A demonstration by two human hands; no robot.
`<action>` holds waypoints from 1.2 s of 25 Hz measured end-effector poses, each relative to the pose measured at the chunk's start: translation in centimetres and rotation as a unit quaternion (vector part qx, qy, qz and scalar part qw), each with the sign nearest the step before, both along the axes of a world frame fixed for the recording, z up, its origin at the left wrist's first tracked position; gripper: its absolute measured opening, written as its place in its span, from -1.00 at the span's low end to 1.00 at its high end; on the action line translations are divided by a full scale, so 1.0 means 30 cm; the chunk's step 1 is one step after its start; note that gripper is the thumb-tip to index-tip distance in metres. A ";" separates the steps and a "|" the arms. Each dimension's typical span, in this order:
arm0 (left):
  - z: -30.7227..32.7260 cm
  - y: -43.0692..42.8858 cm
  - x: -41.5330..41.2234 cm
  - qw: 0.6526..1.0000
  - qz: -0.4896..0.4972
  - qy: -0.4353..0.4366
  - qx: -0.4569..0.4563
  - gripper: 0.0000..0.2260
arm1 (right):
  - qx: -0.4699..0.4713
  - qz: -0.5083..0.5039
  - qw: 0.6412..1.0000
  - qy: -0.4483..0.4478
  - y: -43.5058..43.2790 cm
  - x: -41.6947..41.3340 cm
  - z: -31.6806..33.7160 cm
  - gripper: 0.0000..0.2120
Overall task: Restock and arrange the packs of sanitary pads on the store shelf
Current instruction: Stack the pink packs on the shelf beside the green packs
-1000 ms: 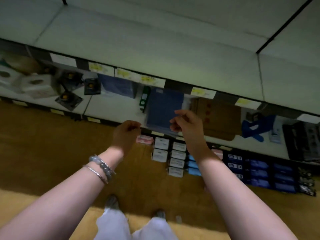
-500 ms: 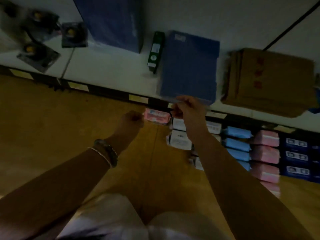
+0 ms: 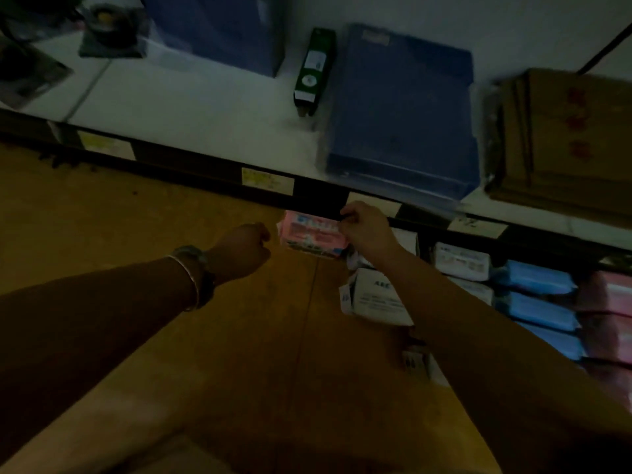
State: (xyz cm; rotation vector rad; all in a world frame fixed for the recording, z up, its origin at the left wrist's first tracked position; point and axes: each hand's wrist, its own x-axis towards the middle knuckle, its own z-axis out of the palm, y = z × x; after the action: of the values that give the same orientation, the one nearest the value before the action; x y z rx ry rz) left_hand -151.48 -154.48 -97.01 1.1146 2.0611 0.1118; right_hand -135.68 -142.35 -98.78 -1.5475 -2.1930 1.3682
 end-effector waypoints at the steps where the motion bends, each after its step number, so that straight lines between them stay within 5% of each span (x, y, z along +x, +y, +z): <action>1: 0.001 0.013 0.002 1.000 -0.014 0.010 0.005 -0.65 | 0.009 0.056 0.997 -0.046 0.009 0.004 -0.030 -0.70; 5: 0.030 0.039 0.040 0.999 -0.035 0.014 0.040 -0.66 | 0.084 0.237 0.947 -0.199 0.012 -0.006 -0.108 -0.62; 11: 0.004 -0.001 0.064 0.996 -0.088 0.023 0.014 -0.60 | 0.214 0.294 0.888 -0.282 -0.018 -0.032 -0.122 -0.48; 17: 0.022 -0.013 0.041 0.998 -0.053 0.038 0.017 -0.60 | 0.220 0.319 0.842 -0.376 -0.023 -0.027 -0.134 -0.33; 22: 0.019 -0.021 0.058 0.997 -0.066 0.039 0.022 -0.61 | 0.240 0.309 0.865 -0.315 -0.039 -0.048 -0.158 -0.49; 30: 0.018 -0.040 0.055 0.994 -0.080 0.071 -0.005 -0.55 | 0.171 0.269 0.905 -0.280 -0.010 -0.031 -0.090 -0.45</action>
State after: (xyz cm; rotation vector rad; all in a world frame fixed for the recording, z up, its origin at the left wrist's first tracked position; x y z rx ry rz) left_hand -149.82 -155.66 -96.48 1.3084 2.0845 -0.0585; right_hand -136.61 -142.65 -101.49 -1.3685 -3.1742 0.5673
